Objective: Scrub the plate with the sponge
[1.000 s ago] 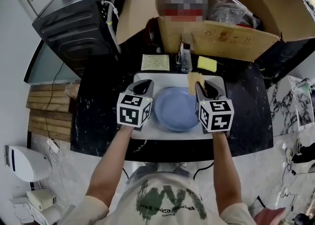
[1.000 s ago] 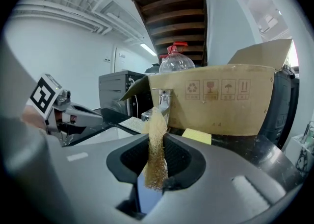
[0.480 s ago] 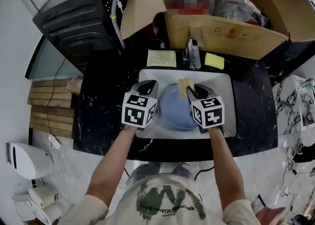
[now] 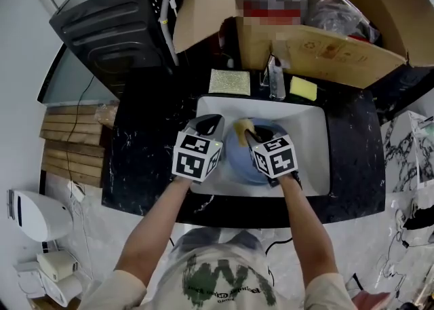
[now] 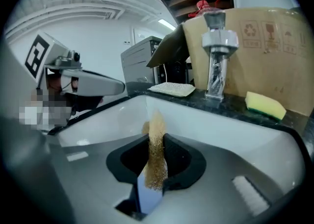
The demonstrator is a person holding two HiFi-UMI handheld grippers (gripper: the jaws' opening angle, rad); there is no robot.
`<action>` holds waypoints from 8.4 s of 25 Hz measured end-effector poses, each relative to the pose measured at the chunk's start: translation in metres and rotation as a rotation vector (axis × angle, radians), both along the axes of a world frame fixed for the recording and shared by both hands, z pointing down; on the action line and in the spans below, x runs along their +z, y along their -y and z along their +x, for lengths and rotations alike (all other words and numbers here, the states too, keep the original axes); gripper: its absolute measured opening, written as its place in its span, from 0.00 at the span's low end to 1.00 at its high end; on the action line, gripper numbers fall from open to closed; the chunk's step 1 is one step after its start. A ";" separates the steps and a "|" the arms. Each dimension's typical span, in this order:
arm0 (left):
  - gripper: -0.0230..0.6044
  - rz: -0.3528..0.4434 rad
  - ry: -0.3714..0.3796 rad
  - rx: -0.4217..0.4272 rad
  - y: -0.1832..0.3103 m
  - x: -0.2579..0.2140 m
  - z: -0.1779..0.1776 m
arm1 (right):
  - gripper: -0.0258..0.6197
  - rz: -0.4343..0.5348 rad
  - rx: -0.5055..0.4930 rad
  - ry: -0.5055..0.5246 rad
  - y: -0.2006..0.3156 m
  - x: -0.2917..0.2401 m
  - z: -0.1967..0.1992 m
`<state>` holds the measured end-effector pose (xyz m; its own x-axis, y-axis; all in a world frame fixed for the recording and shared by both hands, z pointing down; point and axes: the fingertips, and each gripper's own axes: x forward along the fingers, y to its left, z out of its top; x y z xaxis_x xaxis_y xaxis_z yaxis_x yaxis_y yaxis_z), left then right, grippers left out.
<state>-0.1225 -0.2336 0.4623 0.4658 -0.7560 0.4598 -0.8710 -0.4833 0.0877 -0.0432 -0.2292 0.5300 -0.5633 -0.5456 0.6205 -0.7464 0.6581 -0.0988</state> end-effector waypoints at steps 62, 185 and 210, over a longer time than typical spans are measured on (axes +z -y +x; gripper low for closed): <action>0.04 -0.048 0.027 0.056 0.008 0.022 0.027 | 0.15 -0.213 0.279 -0.165 0.050 0.096 0.099; 0.04 -0.053 0.011 -0.005 -0.015 0.027 0.043 | 0.15 -0.392 0.119 -0.395 -0.012 0.073 0.142; 0.04 -0.031 0.012 -0.058 -0.029 0.018 0.018 | 0.15 -0.466 -0.063 -0.098 -0.044 0.054 -0.001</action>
<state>-0.1046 -0.2043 0.4807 0.4158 -0.7669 0.4888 -0.8987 -0.4288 0.0916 -0.0447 -0.1848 0.5842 -0.5129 -0.1634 0.8428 -0.7272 0.6043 -0.3254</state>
